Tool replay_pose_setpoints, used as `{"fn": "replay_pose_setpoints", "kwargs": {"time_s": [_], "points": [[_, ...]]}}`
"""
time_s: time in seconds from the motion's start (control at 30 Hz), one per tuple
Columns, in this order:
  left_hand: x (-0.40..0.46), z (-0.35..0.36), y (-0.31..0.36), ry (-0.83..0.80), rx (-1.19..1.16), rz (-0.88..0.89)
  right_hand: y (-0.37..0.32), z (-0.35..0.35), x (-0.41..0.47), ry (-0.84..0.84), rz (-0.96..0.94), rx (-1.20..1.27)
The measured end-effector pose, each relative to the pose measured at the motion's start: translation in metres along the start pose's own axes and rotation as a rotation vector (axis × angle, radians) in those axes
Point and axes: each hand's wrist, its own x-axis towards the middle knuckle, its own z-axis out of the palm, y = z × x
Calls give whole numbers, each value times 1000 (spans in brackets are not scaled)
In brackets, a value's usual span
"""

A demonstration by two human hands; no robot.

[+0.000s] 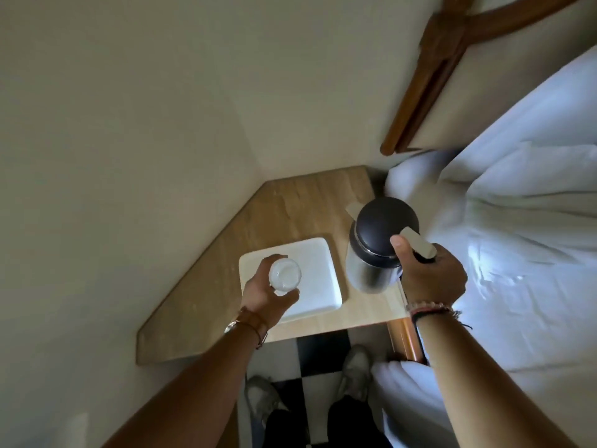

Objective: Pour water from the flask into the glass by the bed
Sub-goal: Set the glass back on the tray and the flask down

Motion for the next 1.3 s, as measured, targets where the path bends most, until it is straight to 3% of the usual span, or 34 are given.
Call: {"fn": "replay_pose_setpoints", "kwargs": {"time_s": [0.2, 0.47, 1.07, 1.3], "points": [[41, 33, -71, -32, 16, -16, 48, 50, -1, 36, 40, 41], [67, 45, -111, -69, 36, 10, 62, 85, -7, 58, 67, 146], [84, 53, -132, -131, -17, 98, 92, 89, -28, 78, 153, 324], [74, 34, -117, -197, 12, 52, 81, 79, -37, 60, 47, 259]]}}
